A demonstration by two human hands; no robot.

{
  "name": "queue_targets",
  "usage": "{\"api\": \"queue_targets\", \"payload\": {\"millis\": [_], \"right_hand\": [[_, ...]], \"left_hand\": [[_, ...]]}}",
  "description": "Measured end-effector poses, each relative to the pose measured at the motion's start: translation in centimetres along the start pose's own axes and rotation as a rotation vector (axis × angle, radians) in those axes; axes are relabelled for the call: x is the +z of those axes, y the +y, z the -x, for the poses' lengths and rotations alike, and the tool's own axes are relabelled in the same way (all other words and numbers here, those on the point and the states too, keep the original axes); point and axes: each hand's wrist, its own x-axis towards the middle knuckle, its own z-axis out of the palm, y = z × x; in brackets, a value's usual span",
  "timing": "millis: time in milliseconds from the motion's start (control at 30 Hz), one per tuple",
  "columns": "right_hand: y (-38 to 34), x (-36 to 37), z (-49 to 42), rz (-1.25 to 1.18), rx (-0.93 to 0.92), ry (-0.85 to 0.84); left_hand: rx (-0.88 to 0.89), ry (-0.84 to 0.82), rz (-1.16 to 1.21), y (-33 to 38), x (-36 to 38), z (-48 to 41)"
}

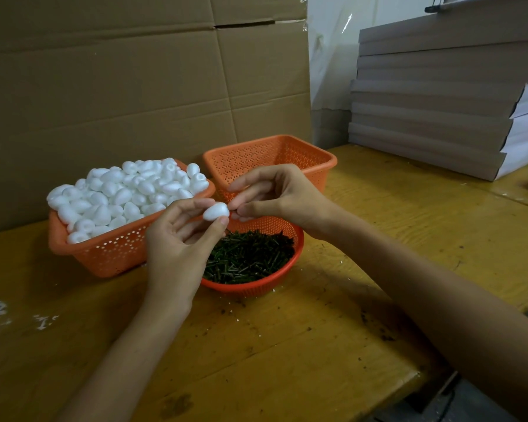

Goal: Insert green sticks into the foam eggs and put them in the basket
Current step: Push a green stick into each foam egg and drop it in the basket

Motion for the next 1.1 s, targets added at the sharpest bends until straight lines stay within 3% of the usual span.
{"api": "queue_targets", "payload": {"millis": [1100], "right_hand": [[0.01,0.14,-0.12,0.072,0.012,-0.021]], "left_hand": [[-0.024,0.015,0.012,0.06,-0.06,-0.2]]}}
